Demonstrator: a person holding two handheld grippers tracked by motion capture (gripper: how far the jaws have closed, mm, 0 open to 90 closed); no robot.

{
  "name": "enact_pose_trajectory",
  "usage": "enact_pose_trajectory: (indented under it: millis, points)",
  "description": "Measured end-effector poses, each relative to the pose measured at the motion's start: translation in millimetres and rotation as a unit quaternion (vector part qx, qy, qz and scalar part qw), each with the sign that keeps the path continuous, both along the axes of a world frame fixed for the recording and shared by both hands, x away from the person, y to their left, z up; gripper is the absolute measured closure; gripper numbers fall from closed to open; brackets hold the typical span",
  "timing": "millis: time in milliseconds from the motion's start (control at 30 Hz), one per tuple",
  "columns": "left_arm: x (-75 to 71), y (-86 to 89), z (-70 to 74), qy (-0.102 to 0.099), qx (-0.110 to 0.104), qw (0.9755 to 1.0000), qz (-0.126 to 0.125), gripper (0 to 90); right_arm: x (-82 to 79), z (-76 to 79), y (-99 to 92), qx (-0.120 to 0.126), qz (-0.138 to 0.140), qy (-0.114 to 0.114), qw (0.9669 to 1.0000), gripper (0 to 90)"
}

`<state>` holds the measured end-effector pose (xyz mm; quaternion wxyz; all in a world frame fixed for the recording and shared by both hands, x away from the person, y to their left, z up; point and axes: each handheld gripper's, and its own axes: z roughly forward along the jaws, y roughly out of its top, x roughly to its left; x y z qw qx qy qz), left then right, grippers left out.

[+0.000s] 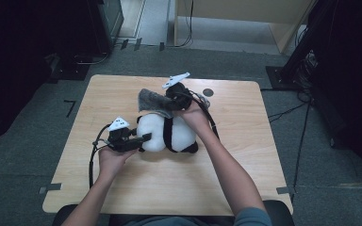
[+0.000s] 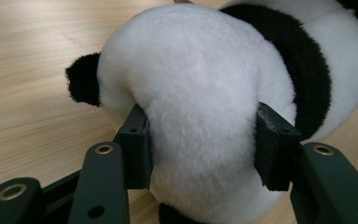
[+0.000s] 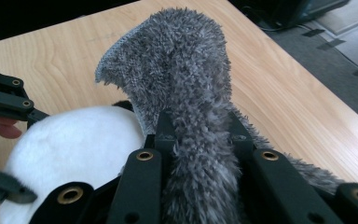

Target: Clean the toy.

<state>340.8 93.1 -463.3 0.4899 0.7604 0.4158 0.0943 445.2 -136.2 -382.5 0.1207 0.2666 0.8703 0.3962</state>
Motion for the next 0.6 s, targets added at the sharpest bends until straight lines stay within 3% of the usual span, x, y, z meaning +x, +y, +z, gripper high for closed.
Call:
enact_pose_trajectory:
  millis: [67,100,300,400,467,600]
  points:
    - [-0.8,2.9,1.2,0.001,0.002,1.0000,0.003,47.7,1.9,-3.9,10.4,-0.005,0.012,0.004,0.9999,73.7]
    - [0.0,4.3,-0.5,0.008,0.002,1.0000,0.005,47.7,2.7,-9.8,20.1,-0.020,0.020,0.009,0.9996,73.7]
    - [2.0,6.6,-4.0,0.019,-0.002,0.9998,0.007,47.5,5.7,-21.0,27.0,-0.057,0.027,0.013,0.9979,74.1]
    - [2.7,7.5,-5.2,0.021,-0.005,0.9997,0.009,47.5,8.9,-25.3,20.2,-0.084,0.028,0.014,0.9959,74.2]
    - [3.1,8.3,-5.6,0.023,-0.006,0.9997,0.008,47.5,11.0,-27.8,12.4,-0.090,0.024,0.021,0.9954,74.2]
    - [3.5,8.1,-6.3,0.024,-0.010,0.9996,0.010,47.4,14.9,-29.8,-6.9,-0.075,0.012,0.031,0.9966,74.1]
